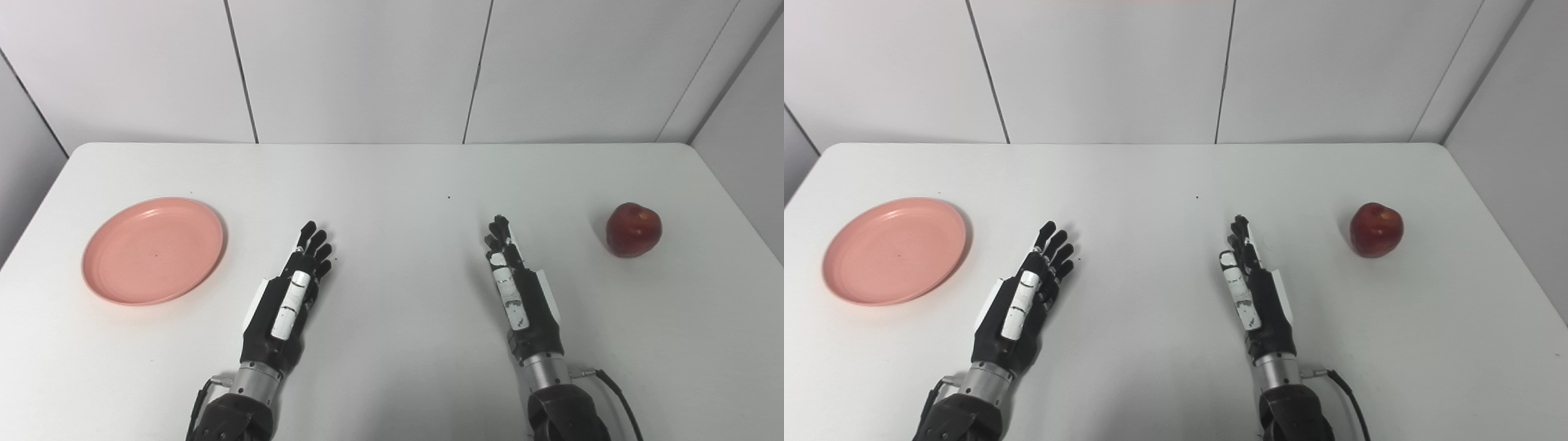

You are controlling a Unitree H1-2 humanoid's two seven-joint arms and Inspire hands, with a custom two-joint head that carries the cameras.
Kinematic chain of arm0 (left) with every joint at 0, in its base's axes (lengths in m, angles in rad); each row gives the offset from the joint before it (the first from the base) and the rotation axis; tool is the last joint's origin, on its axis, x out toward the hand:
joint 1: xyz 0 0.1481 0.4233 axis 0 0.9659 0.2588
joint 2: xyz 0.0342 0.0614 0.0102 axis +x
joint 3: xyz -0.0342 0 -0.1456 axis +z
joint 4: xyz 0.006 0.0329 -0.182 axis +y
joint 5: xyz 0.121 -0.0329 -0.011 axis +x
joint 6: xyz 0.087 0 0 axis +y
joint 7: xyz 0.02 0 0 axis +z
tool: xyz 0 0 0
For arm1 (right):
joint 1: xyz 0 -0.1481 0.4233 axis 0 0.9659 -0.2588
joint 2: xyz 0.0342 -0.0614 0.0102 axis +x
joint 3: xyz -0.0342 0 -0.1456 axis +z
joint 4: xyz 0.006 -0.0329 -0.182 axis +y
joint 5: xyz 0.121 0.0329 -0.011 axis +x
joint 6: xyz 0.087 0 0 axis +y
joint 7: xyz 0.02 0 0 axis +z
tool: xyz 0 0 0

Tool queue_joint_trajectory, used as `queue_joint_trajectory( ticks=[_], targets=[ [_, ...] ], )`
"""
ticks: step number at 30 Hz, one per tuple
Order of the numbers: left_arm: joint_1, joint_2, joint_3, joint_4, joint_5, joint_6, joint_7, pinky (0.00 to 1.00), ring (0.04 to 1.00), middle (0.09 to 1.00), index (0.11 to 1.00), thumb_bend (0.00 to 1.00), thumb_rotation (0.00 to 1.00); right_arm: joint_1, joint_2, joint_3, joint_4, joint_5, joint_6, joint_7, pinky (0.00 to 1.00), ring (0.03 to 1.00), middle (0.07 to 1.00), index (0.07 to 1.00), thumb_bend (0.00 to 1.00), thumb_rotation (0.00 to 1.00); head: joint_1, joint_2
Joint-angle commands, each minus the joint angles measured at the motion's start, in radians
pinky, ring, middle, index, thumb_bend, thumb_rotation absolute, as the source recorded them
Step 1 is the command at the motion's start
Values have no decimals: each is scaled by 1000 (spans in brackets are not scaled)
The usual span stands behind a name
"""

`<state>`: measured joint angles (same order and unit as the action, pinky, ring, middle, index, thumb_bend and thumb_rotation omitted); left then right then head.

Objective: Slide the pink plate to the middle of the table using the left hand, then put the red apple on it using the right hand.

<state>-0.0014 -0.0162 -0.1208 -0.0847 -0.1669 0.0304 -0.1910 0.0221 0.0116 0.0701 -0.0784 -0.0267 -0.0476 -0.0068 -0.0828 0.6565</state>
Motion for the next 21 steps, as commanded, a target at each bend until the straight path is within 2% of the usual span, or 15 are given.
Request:
queue_joint_trajectory(
  ticks=[1, 14, 19, 20, 21],
  targets=[
    [-15, -4, -4, -14, 4, -20, -5, 986, 989, 1000, 995, 637, 837, 21, -4, -2, 31, 3, -28, 9, 999, 981, 989, 1000, 725, 956, 1, -2],
    [-14, -6, -4, -10, -2, -22, -6, 986, 989, 1000, 992, 639, 830, 21, -7, -2, 35, 10, -37, 12, 999, 983, 992, 1000, 720, 954, 9, -7],
    [-14, -7, -11, 1, 10, -36, -6, 988, 987, 1000, 993, 635, 837, 21, -9, -10, 51, 33, -52, 17, 1000, 984, 992, 1000, 706, 936, 35, -26],
    [-13, -11, -15, 5, 19, -38, -2, 987, 986, 1000, 992, 630, 840, 21, -12, -12, 58, 38, -60, 20, 1000, 984, 992, 1000, 704, 936, 68, -43],
    [-13, -13, -17, 7, 25, -39, 2, 984, 985, 998, 990, 622, 844, 21, -14, -14, 63, 42, -65, 21, 1000, 985, 993, 1000, 699, 937, 68, -43]
  ],
)
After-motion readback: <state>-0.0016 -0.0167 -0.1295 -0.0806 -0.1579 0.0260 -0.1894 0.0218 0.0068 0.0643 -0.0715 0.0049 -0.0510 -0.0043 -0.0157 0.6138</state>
